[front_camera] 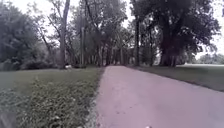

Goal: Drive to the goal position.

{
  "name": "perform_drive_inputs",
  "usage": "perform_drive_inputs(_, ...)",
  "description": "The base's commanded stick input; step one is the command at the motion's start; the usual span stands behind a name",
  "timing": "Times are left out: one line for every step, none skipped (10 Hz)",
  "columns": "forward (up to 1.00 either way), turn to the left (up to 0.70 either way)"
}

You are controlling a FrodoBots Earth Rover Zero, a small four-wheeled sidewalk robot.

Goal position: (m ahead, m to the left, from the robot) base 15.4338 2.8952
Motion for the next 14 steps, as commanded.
perform_drive_inputs(0.7,0.0)
perform_drive_inputs(0.7,0.0)
perform_drive_inputs(0.7,0.01)
perform_drive_inputs(0.7,0.03)
perform_drive_inputs(0.7,0.06)
perform_drive_inputs(0.7,0.09)
perform_drive_inputs(0.7,0.12)
perform_drive_inputs(0.7,0.02)
perform_drive_inputs(0.7,0.01)
perform_drive_inputs(0.7,0.01)
perform_drive_inputs(0.7,0.01)
perform_drive_inputs(0.7,0.01)
perform_drive_inputs(0.7,0.0)
perform_drive_inputs(0.7,0.01)
